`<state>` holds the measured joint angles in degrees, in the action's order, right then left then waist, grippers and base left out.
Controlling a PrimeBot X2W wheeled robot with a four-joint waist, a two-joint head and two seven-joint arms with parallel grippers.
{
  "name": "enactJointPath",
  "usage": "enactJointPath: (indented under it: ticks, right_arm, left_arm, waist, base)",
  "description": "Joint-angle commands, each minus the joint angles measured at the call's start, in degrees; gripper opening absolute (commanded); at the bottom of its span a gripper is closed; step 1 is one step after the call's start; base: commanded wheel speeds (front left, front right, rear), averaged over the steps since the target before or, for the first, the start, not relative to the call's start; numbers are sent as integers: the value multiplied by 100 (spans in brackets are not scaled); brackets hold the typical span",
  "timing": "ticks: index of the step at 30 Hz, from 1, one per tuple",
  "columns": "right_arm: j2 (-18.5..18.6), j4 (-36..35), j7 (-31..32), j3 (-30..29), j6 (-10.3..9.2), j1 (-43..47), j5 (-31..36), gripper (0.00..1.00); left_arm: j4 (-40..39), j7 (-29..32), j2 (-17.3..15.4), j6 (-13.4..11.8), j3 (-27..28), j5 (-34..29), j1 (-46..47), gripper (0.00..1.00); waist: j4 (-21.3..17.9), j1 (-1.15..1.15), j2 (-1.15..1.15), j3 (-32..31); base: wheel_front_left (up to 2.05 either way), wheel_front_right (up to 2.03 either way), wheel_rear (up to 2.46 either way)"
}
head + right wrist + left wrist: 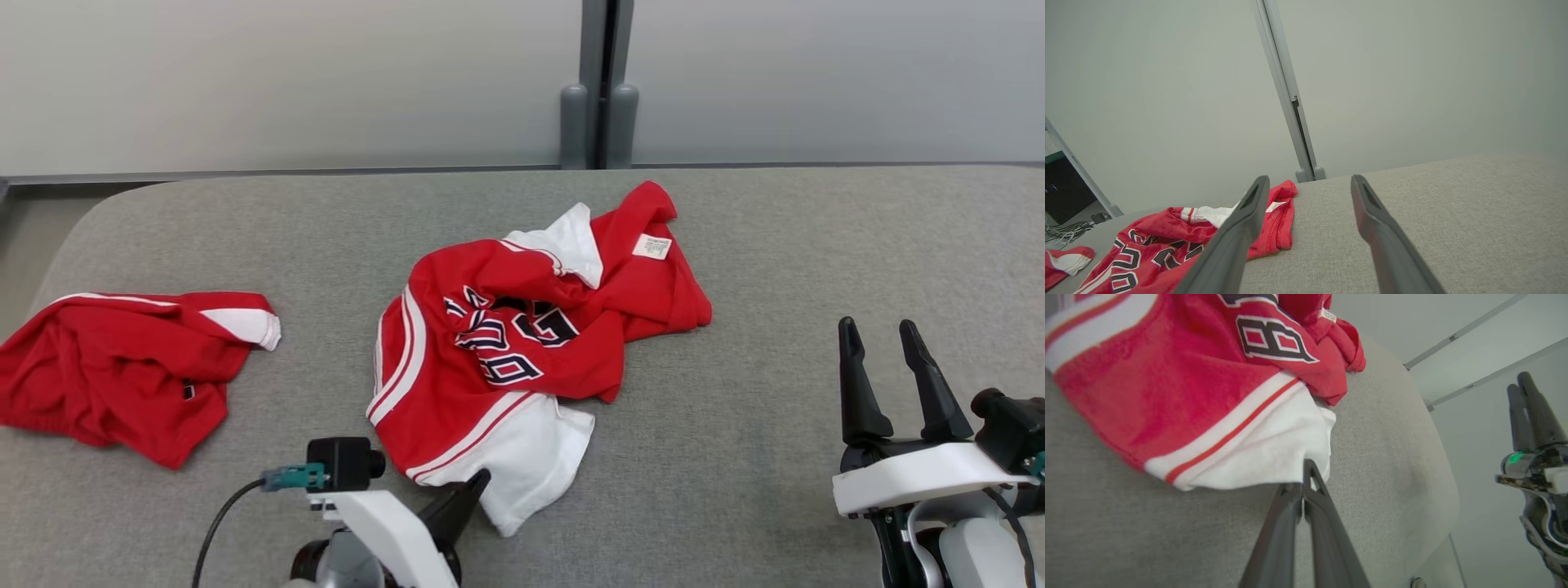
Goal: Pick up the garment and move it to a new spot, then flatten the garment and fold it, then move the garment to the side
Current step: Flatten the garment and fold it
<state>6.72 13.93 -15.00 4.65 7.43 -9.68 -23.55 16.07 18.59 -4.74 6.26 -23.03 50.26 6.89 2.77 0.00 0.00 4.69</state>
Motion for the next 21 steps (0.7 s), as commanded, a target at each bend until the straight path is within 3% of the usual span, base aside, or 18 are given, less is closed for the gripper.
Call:
enactJointPath:
  ticks: [1,12,16,21]
  right_arm:
    - [17,-5,-27,-29,11,61,40,100]
    - [98,52,-26,-228,11,169,49,100]
    - [149,45,-26,-312,11,182,58,100]
    - [180,60,-26,-343,11,187,89,100]
  left_arm:
    - [-209,31,-147,-1,29,-32,-163,0]
    - [-2265,865,-1254,-535,312,126,-1338,0]
    - [-2624,1051,-1573,-792,563,207,-1672,0]
    - [-2473,1028,-1752,-1000,818,180,-1805,0]
  waist:
    - [109,0,0,-38]
    - [549,0,0,-112]
    - [594,0,0,-128]
    - [583,0,0,-134]
  base:
    - [0,0,0]
    - [0,0,0]
    - [0,0,0]
    - [0,0,0]
